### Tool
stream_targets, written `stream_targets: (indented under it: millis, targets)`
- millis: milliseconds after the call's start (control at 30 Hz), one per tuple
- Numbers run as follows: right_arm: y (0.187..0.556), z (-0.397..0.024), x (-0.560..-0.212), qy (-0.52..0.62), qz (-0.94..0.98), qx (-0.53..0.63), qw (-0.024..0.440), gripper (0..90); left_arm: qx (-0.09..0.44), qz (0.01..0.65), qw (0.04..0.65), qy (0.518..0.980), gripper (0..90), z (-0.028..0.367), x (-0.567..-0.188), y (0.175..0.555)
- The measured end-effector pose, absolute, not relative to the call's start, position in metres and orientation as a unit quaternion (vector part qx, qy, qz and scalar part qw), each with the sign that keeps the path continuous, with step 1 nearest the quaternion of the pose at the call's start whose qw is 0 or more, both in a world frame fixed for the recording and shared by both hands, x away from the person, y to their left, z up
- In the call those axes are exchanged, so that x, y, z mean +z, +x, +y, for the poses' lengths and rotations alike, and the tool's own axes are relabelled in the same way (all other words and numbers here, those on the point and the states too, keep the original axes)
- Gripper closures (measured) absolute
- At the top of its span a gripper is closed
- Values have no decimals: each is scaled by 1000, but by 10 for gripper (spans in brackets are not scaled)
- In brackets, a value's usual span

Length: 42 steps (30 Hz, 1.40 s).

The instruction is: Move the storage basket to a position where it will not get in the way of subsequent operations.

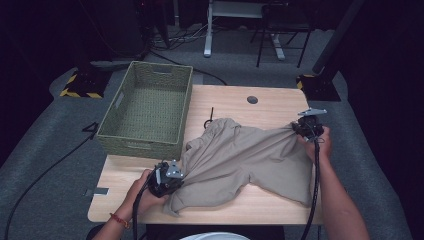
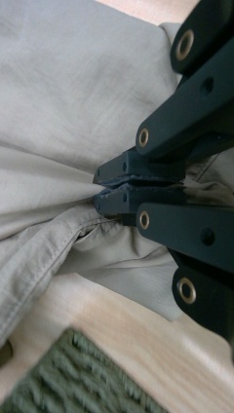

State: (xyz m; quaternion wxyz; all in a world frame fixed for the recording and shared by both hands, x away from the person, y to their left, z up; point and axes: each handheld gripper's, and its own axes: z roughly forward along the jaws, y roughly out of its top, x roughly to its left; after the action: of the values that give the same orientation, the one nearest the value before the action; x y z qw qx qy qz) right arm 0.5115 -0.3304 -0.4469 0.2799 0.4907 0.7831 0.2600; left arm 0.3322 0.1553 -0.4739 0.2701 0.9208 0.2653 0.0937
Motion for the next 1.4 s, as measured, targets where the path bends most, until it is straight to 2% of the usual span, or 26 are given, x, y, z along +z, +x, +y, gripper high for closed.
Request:
stream_targets:
  millis: [33, 67, 133, 200, 300, 367, 400, 467, 567, 667, 700, 767, 1000, 1167, 1267, 1367, 1400]
  targets:
    - [513, -329, -450, 488, 796, 245, 261, 869, 98, 266, 274, 919, 810, 154, -474, 331]
    - [514, -326, -454, 479, 808, 232, 252, 804, 97, 262, 283, 918, 735, 153, -474, 329]
    - [511, -319, -454, 456, 818, 235, 258, 642, 107, 261, 293, 914, 648, 150, -472, 327]
    - [509, -310, -448, 428, 830, 275, 229, 534, 120, 274, 305, 904, 472, 147, -468, 328]
    - [507, -286, -437, 385, 840, 312, 220, 456, 120, 274, 334, 894, 351, 141, -461, 330]
    - [507, -277, -433, 373, 843, 318, 218, 422, 120, 268, 332, 896, 332, 137, -461, 331]
    - [511, -254, -430, 350, 855, 330, 193, 383, 119, 259, 328, 901, 331, 133, -463, 332]
    - [515, -238, -430, 337, 866, 313, 193, 385, 104, 242, 322, 909, 406, 129, -470, 332]
    - [529, -213, -435, 326, 882, 256, 225, 415, 99, 221, 304, 921, 495, 124, -479, 332]
    - [538, -203, -441, 328, 890, 246, 200, 403, 97, 226, 305, 920, 480, 124, -480, 332]
    - [540, -199, -443, 323, 895, 253, 177, 409, 100, 226, 304, 920, 480, 125, -481, 333]
    - [531, -189, -448, 288, 915, 251, 130, 384, 102, 234, 293, 921, 386, 128, -484, 333]
    - [490, -178, -462, 224, 941, 224, 124, 346, 93, 241, 307, 916, 386, 134, -488, 326]
    - [490, -183, -473, 253, 934, 236, 89, 337, 85, 250, 311, 913, 382, 135, -489, 327]
    - [491, -187, -475, 260, 930, 255, 56, 445, 86, 249, 316, 911, 377, 135, -490, 328]
    - [490, -189, -474, 242, 933, 261, 44, 692, 88, 248, 322, 909, 375, 134, -491, 328]
    - [490, -189, -474, 242, 933, 261, 44, 692, 88, 248, 322, 909, 374, 134, -491, 328]
